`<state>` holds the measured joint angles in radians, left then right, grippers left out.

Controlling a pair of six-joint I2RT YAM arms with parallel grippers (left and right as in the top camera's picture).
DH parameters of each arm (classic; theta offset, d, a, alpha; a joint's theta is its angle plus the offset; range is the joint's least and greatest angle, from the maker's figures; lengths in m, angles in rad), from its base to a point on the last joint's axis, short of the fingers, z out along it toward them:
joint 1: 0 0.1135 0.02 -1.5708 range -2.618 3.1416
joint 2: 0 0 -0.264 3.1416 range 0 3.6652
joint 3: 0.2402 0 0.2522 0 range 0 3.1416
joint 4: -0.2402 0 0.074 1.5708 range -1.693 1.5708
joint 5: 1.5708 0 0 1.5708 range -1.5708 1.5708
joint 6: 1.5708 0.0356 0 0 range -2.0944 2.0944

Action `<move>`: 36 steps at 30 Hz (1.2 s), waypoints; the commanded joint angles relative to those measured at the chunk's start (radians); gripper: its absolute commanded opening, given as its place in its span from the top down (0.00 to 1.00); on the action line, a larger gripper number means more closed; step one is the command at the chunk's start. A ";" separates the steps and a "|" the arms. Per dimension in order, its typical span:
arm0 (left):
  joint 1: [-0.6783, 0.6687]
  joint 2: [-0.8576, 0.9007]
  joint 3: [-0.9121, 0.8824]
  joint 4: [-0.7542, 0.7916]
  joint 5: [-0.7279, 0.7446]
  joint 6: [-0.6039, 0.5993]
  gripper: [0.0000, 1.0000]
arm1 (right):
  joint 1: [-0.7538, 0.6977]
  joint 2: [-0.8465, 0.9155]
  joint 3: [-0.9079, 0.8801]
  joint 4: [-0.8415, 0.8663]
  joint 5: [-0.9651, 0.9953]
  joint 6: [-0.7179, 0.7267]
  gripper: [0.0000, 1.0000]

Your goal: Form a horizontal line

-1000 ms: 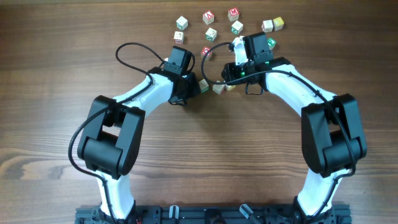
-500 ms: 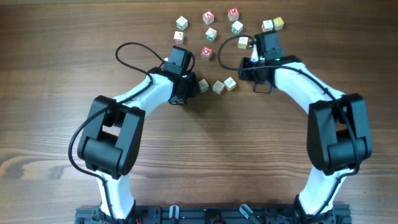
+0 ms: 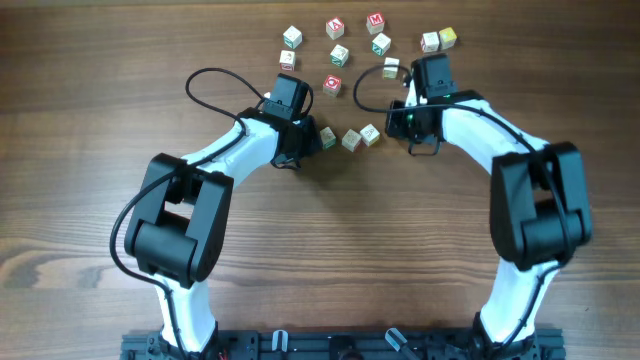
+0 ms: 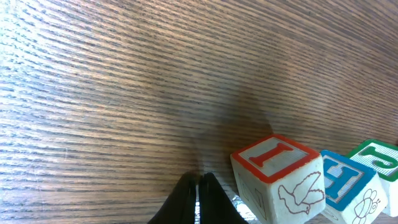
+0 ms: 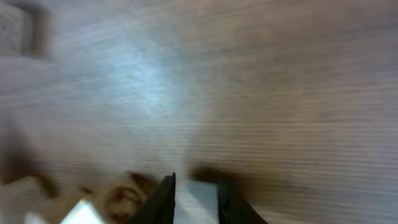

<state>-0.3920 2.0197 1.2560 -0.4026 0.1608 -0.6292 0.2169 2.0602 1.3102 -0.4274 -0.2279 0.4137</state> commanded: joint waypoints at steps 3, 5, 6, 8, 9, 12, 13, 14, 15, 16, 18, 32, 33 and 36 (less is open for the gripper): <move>0.001 0.024 -0.001 0.001 -0.020 0.013 0.94 | 0.003 0.105 -0.010 0.000 -0.093 -0.021 0.79; 0.001 0.024 -0.001 0.002 -0.021 0.013 0.96 | 0.003 0.106 -0.010 -0.003 -0.108 -0.032 0.80; 0.001 0.024 -0.001 0.003 -0.021 0.013 0.96 | 0.003 0.106 -0.010 -0.003 -0.129 -0.051 0.81; 0.001 0.024 -0.002 0.004 -0.021 0.013 0.96 | 0.003 0.106 -0.010 -0.004 -0.184 -0.082 0.82; 0.001 0.024 -0.002 0.005 -0.021 0.013 0.96 | 0.003 0.106 -0.010 -0.006 -0.201 -0.086 0.83; 0.001 0.025 -0.003 0.009 -0.021 0.013 0.96 | 0.005 0.106 -0.010 -0.014 -0.224 -0.084 0.84; 0.001 0.025 -0.005 0.013 -0.021 0.013 0.96 | 0.006 0.106 -0.010 -0.016 -0.227 -0.082 0.84; 0.001 0.025 -0.011 0.025 -0.020 0.020 0.96 | 0.008 0.106 -0.010 -0.021 -0.230 -0.078 0.84; 0.001 0.025 -0.014 0.030 -0.020 0.020 0.96 | 0.009 0.106 -0.010 -0.024 -0.231 -0.073 0.85; 0.001 0.025 -0.019 0.036 -0.020 0.020 0.96 | 0.013 0.106 -0.010 -0.030 -0.232 -0.071 0.85; 0.001 0.025 -0.027 0.048 -0.020 0.020 0.96 | 0.018 0.106 -0.010 -0.034 -0.238 -0.071 0.85; 0.001 0.025 -0.027 0.078 -0.021 0.076 0.95 | 0.039 0.106 -0.010 0.000 -0.237 -0.046 0.85; 0.001 0.025 -0.027 0.080 -0.021 0.077 0.94 | 0.039 0.106 -0.010 0.000 -0.237 -0.046 0.84; 0.001 0.025 -0.027 0.082 -0.021 0.080 0.94 | 0.039 0.107 -0.010 0.000 -0.237 -0.046 0.84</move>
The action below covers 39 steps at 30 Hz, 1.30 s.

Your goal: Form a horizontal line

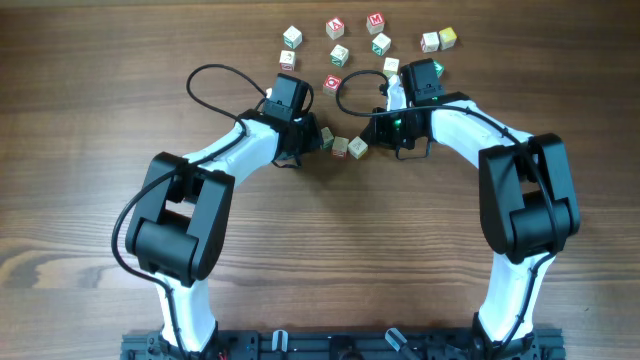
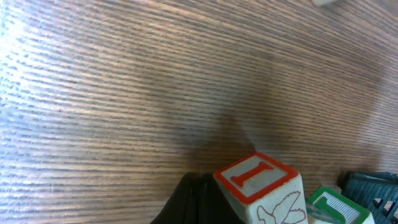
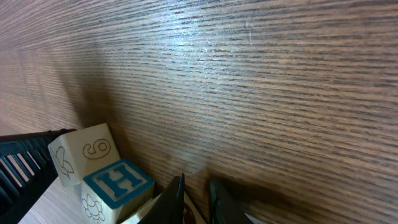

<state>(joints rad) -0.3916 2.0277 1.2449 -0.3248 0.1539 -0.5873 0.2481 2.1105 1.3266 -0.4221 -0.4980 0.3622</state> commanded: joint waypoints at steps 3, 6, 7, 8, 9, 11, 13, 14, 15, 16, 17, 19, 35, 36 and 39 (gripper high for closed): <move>0.001 0.017 -0.016 0.004 -0.016 0.038 0.94 | 0.008 0.057 -0.027 -0.009 0.068 0.007 0.86; 0.001 0.017 -0.016 0.003 -0.017 0.038 0.95 | 0.006 0.057 -0.026 -0.022 0.132 0.008 0.94; 0.001 0.017 -0.016 0.003 -0.018 0.038 0.96 | 0.004 0.055 -0.023 -0.039 0.158 0.006 0.96; 0.001 0.017 -0.016 0.000 -0.018 0.038 0.96 | 0.001 0.052 -0.019 -0.053 0.175 0.006 0.96; 0.002 0.017 -0.016 -0.005 -0.022 0.037 0.96 | -0.005 0.045 -0.010 -0.085 0.206 0.005 0.96; 0.005 0.017 -0.016 -0.013 -0.026 0.036 0.96 | -0.012 0.022 0.010 -0.141 0.259 0.005 0.96; 0.014 0.017 -0.016 -0.024 -0.025 0.026 0.96 | -0.017 -0.016 0.021 -0.182 0.309 0.004 0.96; 0.019 0.016 -0.016 -0.029 -0.025 0.018 0.96 | -0.017 -0.033 0.024 -0.193 0.326 0.004 0.96; 0.026 0.016 -0.016 -0.033 -0.025 0.008 0.96 | -0.016 -0.061 0.024 -0.206 0.344 0.004 0.96; 0.035 0.016 -0.016 -0.039 -0.025 -0.004 0.96 | -0.016 -0.088 0.024 -0.215 0.354 0.003 0.96; 0.042 0.016 -0.016 -0.043 -0.024 -0.008 0.96 | -0.016 -0.117 0.024 -0.220 0.353 0.003 0.96; 0.064 0.016 -0.016 -0.066 -0.029 -0.037 0.96 | -0.014 -0.170 0.024 -0.221 0.341 0.004 0.96; 0.072 0.016 -0.050 -0.088 -0.033 -0.267 0.96 | 0.130 -0.080 0.024 0.118 0.202 0.089 0.93; 0.073 0.016 -0.051 -0.087 -0.033 -0.267 0.96 | 0.140 -0.069 0.024 0.132 0.201 0.096 0.94; 0.073 0.016 -0.063 -0.087 -0.056 -0.299 0.96 | 0.172 -0.030 0.024 0.178 0.201 0.150 0.95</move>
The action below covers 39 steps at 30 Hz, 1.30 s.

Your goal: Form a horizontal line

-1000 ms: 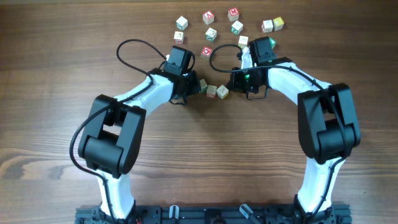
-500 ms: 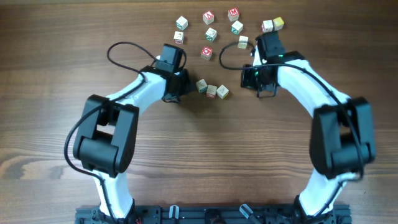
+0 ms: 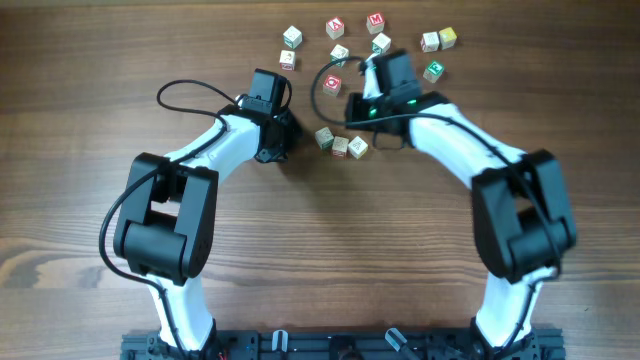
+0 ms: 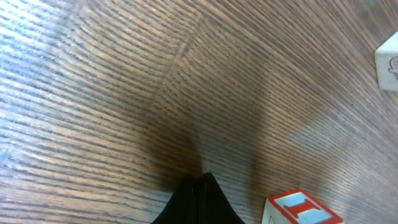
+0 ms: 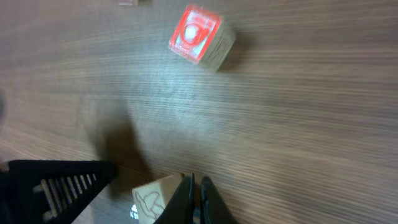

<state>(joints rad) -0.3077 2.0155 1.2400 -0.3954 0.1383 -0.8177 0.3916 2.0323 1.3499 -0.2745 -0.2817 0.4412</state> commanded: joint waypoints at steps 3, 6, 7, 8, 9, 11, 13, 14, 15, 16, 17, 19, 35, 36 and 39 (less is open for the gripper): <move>-0.006 0.029 -0.074 -0.017 -0.073 -0.158 0.96 | 0.053 0.066 0.000 0.054 -0.015 0.085 0.95; 0.005 0.029 -0.078 -0.041 -0.092 -0.237 0.96 | 0.063 0.066 0.000 0.051 -0.015 0.085 0.95; 0.010 0.029 -0.078 -0.053 -0.102 -0.265 0.96 | 0.064 0.066 0.000 0.050 -0.015 0.085 0.95; 0.014 0.029 -0.078 -0.067 -0.114 -0.298 0.96 | 0.064 0.066 0.000 0.049 -0.015 0.085 0.95; 0.019 0.029 -0.078 -0.081 -0.124 -0.330 0.96 | 0.064 0.066 0.000 0.046 -0.015 0.086 0.95; 0.028 0.029 -0.078 -0.108 -0.140 -0.396 0.96 | 0.064 0.066 0.000 0.037 -0.015 0.086 0.95; 0.038 0.029 -0.079 -0.123 -0.144 -0.433 0.96 | 0.064 0.066 0.000 0.026 -0.015 0.085 0.95; 0.043 0.029 -0.079 -0.124 -0.144 -0.433 0.96 | 0.064 0.066 0.000 0.018 -0.016 0.086 0.95; 0.045 0.029 -0.080 -0.123 -0.144 -0.433 0.96 | 0.064 0.066 0.000 0.013 -0.016 0.085 0.95; 0.046 0.029 -0.080 -0.123 -0.144 -0.433 0.96 | 0.064 0.066 0.000 0.008 -0.017 0.085 0.95; 0.046 0.029 -0.080 -0.123 -0.144 -0.433 0.96 | 0.064 0.066 0.000 0.006 -0.027 0.084 0.95; 0.046 0.029 -0.080 -0.122 -0.144 -0.433 0.96 | 0.064 0.066 0.000 0.006 -0.063 0.083 0.95; 0.039 0.029 -0.081 -0.097 -0.072 -0.305 0.96 | 0.063 0.066 0.000 0.016 -0.078 0.087 0.95; 0.036 0.029 -0.081 -0.092 -0.047 -0.274 0.96 | 0.063 0.066 0.000 0.016 -0.078 0.093 0.96; 0.023 0.029 -0.081 -0.092 0.001 -0.227 0.96 | 0.063 0.066 0.000 0.016 -0.076 0.094 0.96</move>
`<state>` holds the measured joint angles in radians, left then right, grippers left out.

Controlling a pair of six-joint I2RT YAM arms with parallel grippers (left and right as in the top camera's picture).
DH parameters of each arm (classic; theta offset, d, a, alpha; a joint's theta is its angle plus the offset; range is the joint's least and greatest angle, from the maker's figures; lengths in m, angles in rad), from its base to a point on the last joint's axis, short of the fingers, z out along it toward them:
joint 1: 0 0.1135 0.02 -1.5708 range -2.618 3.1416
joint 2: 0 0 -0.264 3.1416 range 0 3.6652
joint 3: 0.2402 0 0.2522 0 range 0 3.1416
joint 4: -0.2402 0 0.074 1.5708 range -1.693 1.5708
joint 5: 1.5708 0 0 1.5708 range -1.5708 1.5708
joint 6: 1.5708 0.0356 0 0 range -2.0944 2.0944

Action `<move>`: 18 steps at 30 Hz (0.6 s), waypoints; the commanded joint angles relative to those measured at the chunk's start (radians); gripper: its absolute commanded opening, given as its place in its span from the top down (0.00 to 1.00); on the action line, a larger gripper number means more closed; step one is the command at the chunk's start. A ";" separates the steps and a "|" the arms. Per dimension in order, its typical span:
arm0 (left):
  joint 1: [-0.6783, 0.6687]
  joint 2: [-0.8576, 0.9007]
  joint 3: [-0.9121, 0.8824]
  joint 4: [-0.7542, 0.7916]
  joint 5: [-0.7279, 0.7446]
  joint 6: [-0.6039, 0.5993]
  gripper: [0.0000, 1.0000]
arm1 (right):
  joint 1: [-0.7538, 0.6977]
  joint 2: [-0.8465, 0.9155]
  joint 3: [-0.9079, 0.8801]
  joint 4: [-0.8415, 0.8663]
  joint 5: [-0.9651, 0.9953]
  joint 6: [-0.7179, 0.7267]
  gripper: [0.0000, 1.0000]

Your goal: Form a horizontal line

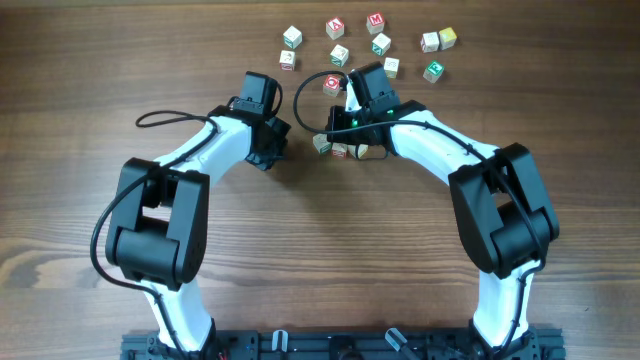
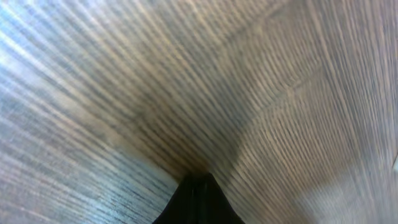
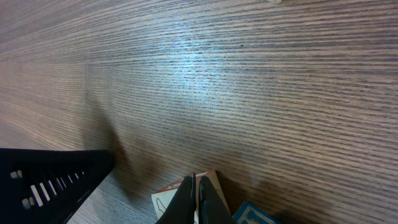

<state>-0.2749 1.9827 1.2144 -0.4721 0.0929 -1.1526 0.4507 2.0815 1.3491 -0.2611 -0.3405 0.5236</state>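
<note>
Three lettered wooden blocks lie side by side in a short row at the table's middle. My right gripper is shut, with its tips resting on the row's left block, the red-edged block. A blue-edged block lies just right of it. My left gripper is shut and stands apart to the left of the row. Its fingertips point at bare wood, with no block in that view. In the right wrist view the left gripper shows as a black shape at lower left.
Several loose lettered blocks lie scattered at the far edge, among them a red-faced block, a green-faced block and a white block. Black cables loop from both wrists over the wooden table.
My left gripper has moved further left, and the red-edged block has left its view. My right gripper has shifted left onto the row's left block. The loose red block has left its view.
First my left gripper stood shut at the row's left end and my right gripper at its right end, the three blocks spread loosely. Then the blocks stood closer together. Later the left gripper was back to the left, and the right gripper was above the row and now rests on it.
</note>
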 commanded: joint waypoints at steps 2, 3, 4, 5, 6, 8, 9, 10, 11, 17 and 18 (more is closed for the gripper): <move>-0.017 0.061 -0.055 -0.015 0.065 0.129 0.96 | 0.004 0.017 0.001 0.003 -0.015 0.012 0.95; -0.021 0.061 -0.055 -0.016 0.073 0.129 0.96 | 0.004 0.017 0.001 0.003 -0.015 0.015 0.95; -0.026 0.061 -0.055 -0.019 0.088 0.129 0.96 | 0.004 0.017 0.001 0.002 -0.007 0.029 0.95; -0.029 0.061 -0.055 -0.022 0.107 0.133 0.96 | 0.004 0.017 0.001 0.003 -0.004 0.030 0.95; -0.031 0.061 -0.055 -0.023 0.134 0.140 0.96 | 0.004 0.017 0.001 0.005 -0.004 0.030 0.95; -0.032 0.061 -0.055 -0.023 0.190 0.155 0.96 | 0.004 0.017 0.001 0.006 -0.004 0.030 0.95; -0.032 0.061 -0.055 -0.023 0.208 0.155 0.96 | 0.004 0.017 0.001 0.006 -0.004 0.030 0.95; -0.032 0.061 -0.055 -0.022 0.216 0.155 0.96 | 0.004 0.017 0.001 0.006 -0.004 0.029 0.95; -0.032 0.061 -0.055 -0.023 0.220 0.155 0.96 | 0.004 0.017 0.001 0.006 -0.004 0.030 0.95; -0.032 0.061 -0.055 -0.008 0.284 0.154 0.96 | 0.005 0.017 0.001 0.005 -0.024 0.030 0.95; -0.032 0.061 -0.055 -0.002 0.290 0.154 0.96 | 0.005 0.017 0.001 0.006 -0.027 0.030 0.96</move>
<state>-0.3000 1.9869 1.1969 -0.4728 0.3317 -1.0214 0.4507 2.0815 1.3491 -0.2604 -0.3405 0.5400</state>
